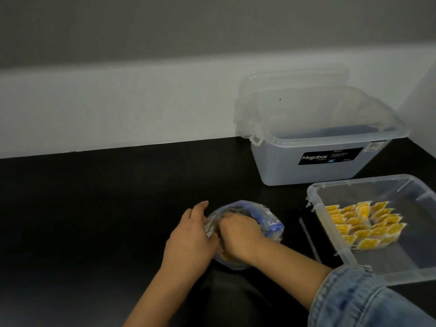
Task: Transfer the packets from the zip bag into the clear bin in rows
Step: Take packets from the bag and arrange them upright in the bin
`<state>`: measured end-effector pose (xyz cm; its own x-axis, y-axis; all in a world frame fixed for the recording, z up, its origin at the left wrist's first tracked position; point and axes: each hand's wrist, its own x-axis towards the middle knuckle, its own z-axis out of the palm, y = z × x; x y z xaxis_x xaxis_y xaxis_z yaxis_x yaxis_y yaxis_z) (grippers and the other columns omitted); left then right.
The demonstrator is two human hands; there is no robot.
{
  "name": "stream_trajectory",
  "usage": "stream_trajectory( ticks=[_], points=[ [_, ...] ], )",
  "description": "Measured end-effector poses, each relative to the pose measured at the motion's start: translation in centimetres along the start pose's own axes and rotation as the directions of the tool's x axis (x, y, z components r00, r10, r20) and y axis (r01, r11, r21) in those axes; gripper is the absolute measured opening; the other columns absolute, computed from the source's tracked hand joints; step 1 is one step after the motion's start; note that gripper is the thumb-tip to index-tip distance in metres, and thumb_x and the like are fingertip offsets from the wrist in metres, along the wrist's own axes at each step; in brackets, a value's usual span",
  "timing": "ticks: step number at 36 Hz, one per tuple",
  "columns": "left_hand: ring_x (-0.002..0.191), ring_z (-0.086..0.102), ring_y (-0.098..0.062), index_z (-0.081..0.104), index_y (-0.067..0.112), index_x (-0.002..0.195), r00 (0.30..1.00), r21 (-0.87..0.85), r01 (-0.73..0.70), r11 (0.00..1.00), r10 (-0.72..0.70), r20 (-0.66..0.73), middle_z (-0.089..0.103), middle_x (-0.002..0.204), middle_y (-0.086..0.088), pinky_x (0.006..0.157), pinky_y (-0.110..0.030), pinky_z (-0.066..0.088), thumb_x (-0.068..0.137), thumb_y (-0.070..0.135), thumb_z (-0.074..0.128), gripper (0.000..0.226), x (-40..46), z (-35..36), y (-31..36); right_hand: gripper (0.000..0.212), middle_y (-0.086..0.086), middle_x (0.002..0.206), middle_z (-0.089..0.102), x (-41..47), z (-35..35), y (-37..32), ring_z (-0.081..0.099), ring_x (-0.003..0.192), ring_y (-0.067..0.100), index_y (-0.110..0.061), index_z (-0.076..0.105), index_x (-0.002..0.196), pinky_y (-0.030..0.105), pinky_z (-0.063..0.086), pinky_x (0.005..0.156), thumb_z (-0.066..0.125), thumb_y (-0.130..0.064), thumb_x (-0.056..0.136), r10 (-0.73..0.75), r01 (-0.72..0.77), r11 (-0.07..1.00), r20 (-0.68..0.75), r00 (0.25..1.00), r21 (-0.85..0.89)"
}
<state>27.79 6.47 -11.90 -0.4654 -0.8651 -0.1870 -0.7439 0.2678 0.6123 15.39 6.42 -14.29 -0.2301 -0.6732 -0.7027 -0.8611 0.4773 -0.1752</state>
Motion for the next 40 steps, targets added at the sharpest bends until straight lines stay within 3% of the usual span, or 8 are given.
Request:
stream_trajectory(
  ticks=[11,18,20,25,31,35,37,40],
  points=[
    [0.087,0.049,0.003,0.026,0.035,0.142,0.998,-0.008,-0.054,0.998,0.054,-0.025,0.043,0.110,0.018,0.064,-0.011,0.037,0.082,0.029,0.066,0.073,0.5,-0.3,-1.1,0.056,0.010,0.133,0.049,-1.3,-2.0,0.0,0.048,0.122,0.029,-0.016,0.045,0.136,0.041,0.040,0.100,0.067,-0.025,0.085,0.023,-0.021,0.995,0.026,0.999,-0.102],
    [0.088,0.054,0.000,0.048,0.033,0.129,0.988,-0.229,-0.073,0.971,0.038,-0.150,0.049,0.111,0.013,0.064,-0.011,0.039,0.087,0.043,0.057,0.043,0.9,-0.9,-0.8,0.024,-0.013,0.076,0.059,-7.2,-4.9,3.6,0.059,0.077,0.005,-0.033,0.056,0.082,0.027,0.051,0.072,0.078,-0.033,0.073,-0.220,0.311,0.946,-0.518,0.826,0.093],
    [0.089,0.056,0.000,0.054,0.032,0.119,0.981,-0.423,-0.086,0.902,0.004,-0.192,0.056,0.110,0.011,0.068,-0.011,0.041,0.087,0.046,0.053,0.035,0.8,-1.3,-0.4,0.023,-0.011,0.077,0.063,-7.6,-5.7,3.8,0.062,0.076,0.005,-0.033,0.056,0.079,0.023,0.050,0.066,0.079,-0.030,0.074,-0.156,0.389,0.861,-0.558,0.815,0.327],
    [0.095,0.067,-0.012,0.058,0.022,0.115,0.996,-0.838,0.045,0.543,-0.084,0.000,0.069,0.106,0.001,0.075,-0.029,0.053,0.063,0.050,0.066,0.059,0.2,-1.5,1.1,0.019,0.003,0.069,0.072,-8.2,-5.7,3.1,0.068,0.059,0.012,-0.013,0.062,0.091,0.025,0.057,0.058,0.075,-0.015,0.078,-0.095,0.493,0.332,-0.491,0.866,0.804],
    [0.085,0.071,-0.015,0.064,0.011,0.104,0.981,-0.963,0.192,0.190,-0.030,0.190,0.074,0.094,-0.006,0.068,-0.024,0.056,0.074,0.021,0.064,0.032,0.0,-1.6,1.8,0.017,0.003,0.066,0.069,-7.8,-3.7,1.6,0.066,0.058,0.013,-0.010,0.063,0.089,0.026,0.057,0.059,0.075,-0.016,0.078,-0.120,0.482,0.204,-0.467,0.876,0.852],
    [0.075,0.071,-0.016,0.062,0.006,0.096,0.971,-0.974,0.225,0.039,-0.086,0.221,0.071,0.082,-0.010,0.066,-0.026,0.059,0.088,0.007,0.054,0.012,0.3,-1.9,1.1,0.019,0.003,0.070,0.065,-7.2,-3.2,1.7,0.061,0.053,0.010,-0.012,0.063,0.091,0.023,0.052,0.054,0.060,-0.030,0.091,-0.056,0.458,0.302,-0.464,0.884,0.836],
    [0.078,0.068,-0.018,0.061,0.005,0.096,0.961,-0.970,0.238,-0.042,-0.138,0.242,0.067,0.083,-0.013,0.062,-0.027,0.059,0.087,0.004,0.054,0.011,0.5,-2.3,0.6,0.016,-0.003,0.073,0.065,-6.5,-2.6,2.2,0.060,0.057,0.005,-0.018,0.063,0.088,0.019,0.049,0.056,0.058,-0.033,0.092,-0.025,0.427,0.591,-0.513,0.858,0.685],
    [0.083,0.065,-0.019,0.060,0.003,0.101,0.946,-0.959,0.247,-0.136,-0.179,0.269,0.067,0.085,-0.014,0.057,-0.025,0.058,0.088,0.003,0.053,0.015,0.6,-2.8,0.2,0.007,-0.005,0.094,0.066,-5.0,-1.7,2.4,0.062,0.085,0.009,-0.025,0.066,0.095,0.026,0.052,0.077,0.060,-0.025,0.091,-0.112,0.225,0.956,-0.476,0.872,0.187]
  ],
)
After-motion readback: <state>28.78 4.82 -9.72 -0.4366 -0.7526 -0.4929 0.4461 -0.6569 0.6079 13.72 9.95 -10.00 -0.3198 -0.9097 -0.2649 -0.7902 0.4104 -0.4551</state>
